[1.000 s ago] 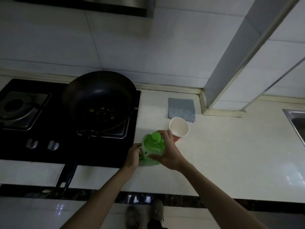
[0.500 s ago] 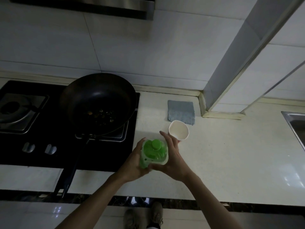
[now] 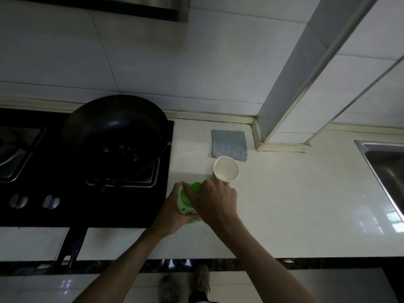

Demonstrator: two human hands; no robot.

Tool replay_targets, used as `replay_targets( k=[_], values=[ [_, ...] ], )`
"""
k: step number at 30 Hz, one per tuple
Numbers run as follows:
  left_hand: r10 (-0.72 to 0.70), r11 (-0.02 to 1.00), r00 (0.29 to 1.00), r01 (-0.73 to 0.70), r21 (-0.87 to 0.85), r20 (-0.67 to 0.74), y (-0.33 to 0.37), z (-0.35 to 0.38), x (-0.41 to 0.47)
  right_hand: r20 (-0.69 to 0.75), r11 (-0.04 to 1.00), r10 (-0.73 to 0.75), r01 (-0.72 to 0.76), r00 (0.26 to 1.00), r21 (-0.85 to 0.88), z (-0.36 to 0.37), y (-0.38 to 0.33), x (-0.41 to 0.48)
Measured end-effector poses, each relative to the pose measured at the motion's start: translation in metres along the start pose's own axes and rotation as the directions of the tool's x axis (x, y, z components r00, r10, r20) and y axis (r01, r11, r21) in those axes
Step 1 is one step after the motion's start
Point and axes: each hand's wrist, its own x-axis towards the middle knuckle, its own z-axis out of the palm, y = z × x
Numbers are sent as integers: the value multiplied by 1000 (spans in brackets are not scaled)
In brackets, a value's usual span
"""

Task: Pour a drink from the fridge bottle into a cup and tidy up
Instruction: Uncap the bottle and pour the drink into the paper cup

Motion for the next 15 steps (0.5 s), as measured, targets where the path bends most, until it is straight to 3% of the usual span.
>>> replay_targets(
  k=[3, 10, 15],
  values=[
    [-19, 1000, 1000, 19, -8, -7, -1, -1, 0, 25, 1000, 3, -2, 1000, -29, -2, -6, 3],
    [-20, 1000, 1000, 20, -15, -10, -4, 0, -4, 94, 986, -158, 151, 983, 77, 8, 6, 8],
    [-10, 1000, 1000, 10, 6, 7, -7, -2, -3, 153, 925, -375, 381, 914, -8, -10, 16, 5]
  ],
)
